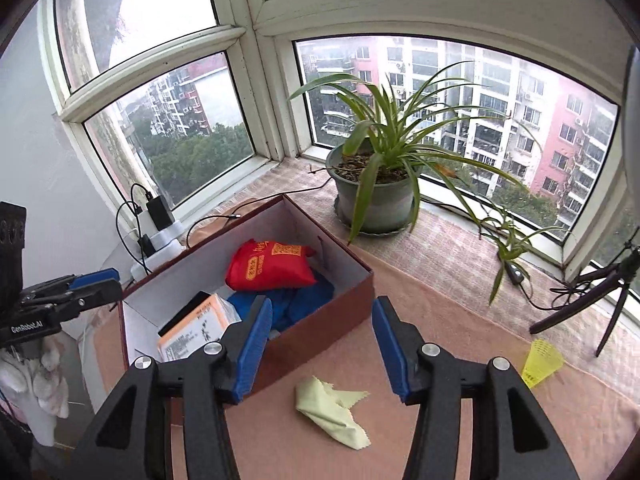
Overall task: Organize soft objects
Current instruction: 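Move the left tool to the green cloth while right tool approaches the shuttlecock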
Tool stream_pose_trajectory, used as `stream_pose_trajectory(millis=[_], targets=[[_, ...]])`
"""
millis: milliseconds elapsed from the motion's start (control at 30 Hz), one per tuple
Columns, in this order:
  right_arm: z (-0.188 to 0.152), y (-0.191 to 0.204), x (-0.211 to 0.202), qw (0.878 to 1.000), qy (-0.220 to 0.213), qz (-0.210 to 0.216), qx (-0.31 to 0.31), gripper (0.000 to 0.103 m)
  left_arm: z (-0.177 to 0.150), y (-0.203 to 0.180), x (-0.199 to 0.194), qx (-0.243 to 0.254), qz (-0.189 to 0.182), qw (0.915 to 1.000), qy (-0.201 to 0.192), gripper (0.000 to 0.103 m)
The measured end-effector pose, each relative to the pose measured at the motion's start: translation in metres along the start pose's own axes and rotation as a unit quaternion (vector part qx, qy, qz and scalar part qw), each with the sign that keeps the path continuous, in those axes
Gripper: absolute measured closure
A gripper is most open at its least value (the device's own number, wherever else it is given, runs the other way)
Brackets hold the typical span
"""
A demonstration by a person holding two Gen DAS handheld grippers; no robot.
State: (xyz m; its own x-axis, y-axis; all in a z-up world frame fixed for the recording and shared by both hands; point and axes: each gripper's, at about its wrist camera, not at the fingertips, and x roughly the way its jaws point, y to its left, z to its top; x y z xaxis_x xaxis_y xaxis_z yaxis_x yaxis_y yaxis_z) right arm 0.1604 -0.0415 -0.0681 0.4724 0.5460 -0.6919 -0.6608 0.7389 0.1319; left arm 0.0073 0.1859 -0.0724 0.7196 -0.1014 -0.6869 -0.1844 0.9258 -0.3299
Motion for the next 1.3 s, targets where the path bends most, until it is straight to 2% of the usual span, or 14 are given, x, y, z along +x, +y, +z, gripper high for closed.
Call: stream_pose_trajectory(millis=[167, 300, 533, 633, 733, 967, 1100, 1300], targets=[[-0.035, -0.019, -0.035, 1.0, -0.013, -0.004, -0.014, 0.054, -0.023, -0.025, -0.008, 0.008, -0.002, 1.0, -0.004, 0.046], [-0.063, -0.044, -0.059, 1.0, -0.017, -0.015, -0.006, 0.04, -0.045, -0.052, -0.004, 0.02, -0.006, 0.9998, 0.0, 0.043], [-0.103, -0.109, -0.087, 0.998, 0.003, -0.041, 0.037, 0.039, -0.082, -0.092, 0.022, 0.015, -0.024, 0.9989, 0.037, 0.043], [-0.118, -0.135, -0.089, 0.997, 0.019, -0.049, 0.049, 0.039, -0.093, -0.103, 0.036, 0.014, -0.017, 0.9985, 0.05, 0.043], [-0.128, -0.154, -0.083, 0.996, 0.033, -0.07, 0.041, 0.039, -0.099, -0.11, 0.053, 0.011, -0.012, 0.9978, 0.064, 0.043], [-0.136, -0.194, -0.039, 0.991, 0.077, -0.06, 0.091, 0.04, -0.105, -0.115, 0.097, -0.001, 0.005, 0.9955, 0.095, 0.043], [-0.134, -0.21, -0.012, 0.988, 0.084, -0.056, 0.117, 0.04, -0.104, -0.117, 0.117, 0.024, 0.035, 0.9946, 0.094, 0.043], [-0.132, -0.227, 0.024, 0.982, 0.099, -0.053, 0.153, 0.04, -0.103, -0.115, 0.147, 0.041, 0.05, 0.9919, 0.109, 0.042]])
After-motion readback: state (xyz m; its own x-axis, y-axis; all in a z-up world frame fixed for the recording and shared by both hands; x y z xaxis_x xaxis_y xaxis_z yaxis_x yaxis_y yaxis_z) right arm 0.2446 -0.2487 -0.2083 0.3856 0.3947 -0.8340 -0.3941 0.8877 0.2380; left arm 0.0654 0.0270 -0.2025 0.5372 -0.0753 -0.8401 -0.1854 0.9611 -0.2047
